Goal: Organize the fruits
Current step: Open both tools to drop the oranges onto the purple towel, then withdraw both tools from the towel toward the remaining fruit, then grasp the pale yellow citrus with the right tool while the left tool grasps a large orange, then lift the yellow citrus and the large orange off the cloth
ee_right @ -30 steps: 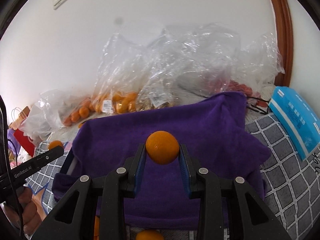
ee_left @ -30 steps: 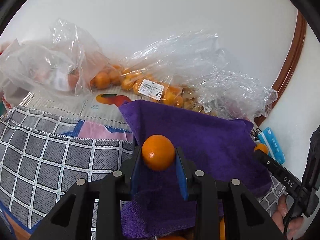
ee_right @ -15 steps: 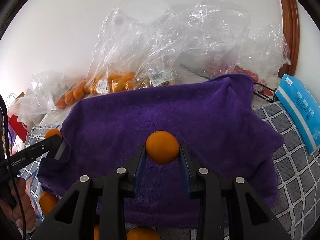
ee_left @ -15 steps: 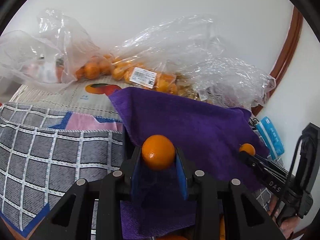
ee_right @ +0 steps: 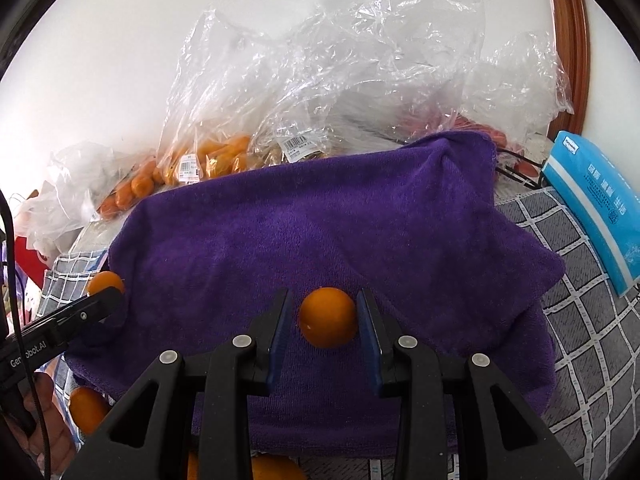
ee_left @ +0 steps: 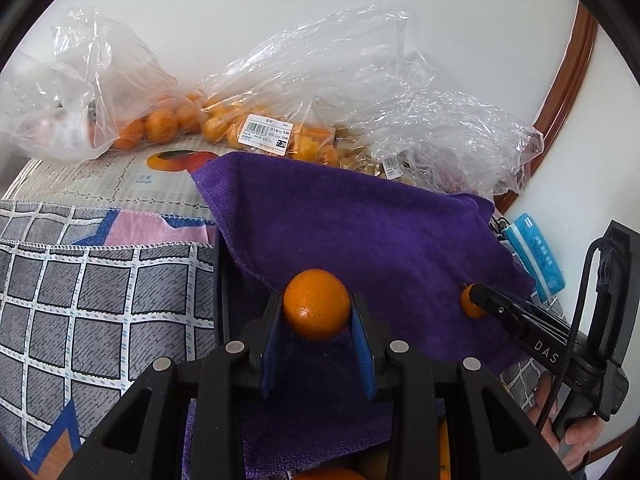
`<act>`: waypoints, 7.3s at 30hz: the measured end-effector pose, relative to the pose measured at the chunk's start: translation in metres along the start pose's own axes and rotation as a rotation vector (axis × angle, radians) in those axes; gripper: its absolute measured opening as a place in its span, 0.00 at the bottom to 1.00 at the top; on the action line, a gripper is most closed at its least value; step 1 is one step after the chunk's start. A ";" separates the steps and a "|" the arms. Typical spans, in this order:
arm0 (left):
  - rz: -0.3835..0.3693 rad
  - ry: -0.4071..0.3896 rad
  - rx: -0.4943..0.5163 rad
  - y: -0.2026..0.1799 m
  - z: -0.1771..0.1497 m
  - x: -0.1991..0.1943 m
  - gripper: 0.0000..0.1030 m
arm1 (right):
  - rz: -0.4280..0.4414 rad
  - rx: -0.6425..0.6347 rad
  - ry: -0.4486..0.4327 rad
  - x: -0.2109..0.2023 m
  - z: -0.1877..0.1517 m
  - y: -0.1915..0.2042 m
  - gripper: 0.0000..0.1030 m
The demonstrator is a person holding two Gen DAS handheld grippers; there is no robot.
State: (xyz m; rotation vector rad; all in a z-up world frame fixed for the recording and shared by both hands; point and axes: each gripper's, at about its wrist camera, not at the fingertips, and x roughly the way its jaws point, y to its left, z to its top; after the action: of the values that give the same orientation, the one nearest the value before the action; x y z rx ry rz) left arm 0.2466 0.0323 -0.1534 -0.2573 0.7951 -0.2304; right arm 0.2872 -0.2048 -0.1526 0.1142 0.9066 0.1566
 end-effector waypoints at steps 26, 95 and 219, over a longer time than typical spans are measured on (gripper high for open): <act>0.045 -0.181 0.046 -0.015 0.013 -0.053 0.52 | -0.050 -0.014 -0.181 -0.057 0.006 0.019 0.62; 0.071 0.048 -0.042 0.042 -0.107 -0.095 0.58 | -0.032 0.018 0.036 -0.073 -0.087 0.036 0.69; -0.058 -0.192 -0.049 0.007 -0.088 -0.103 0.40 | -0.044 0.089 -0.062 -0.110 -0.110 -0.022 0.28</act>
State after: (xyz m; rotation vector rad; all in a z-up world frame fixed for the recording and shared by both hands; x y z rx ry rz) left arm 0.1137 0.0578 -0.1456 -0.3443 0.6044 -0.2373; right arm 0.1352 -0.2428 -0.1385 0.1806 0.8534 0.0714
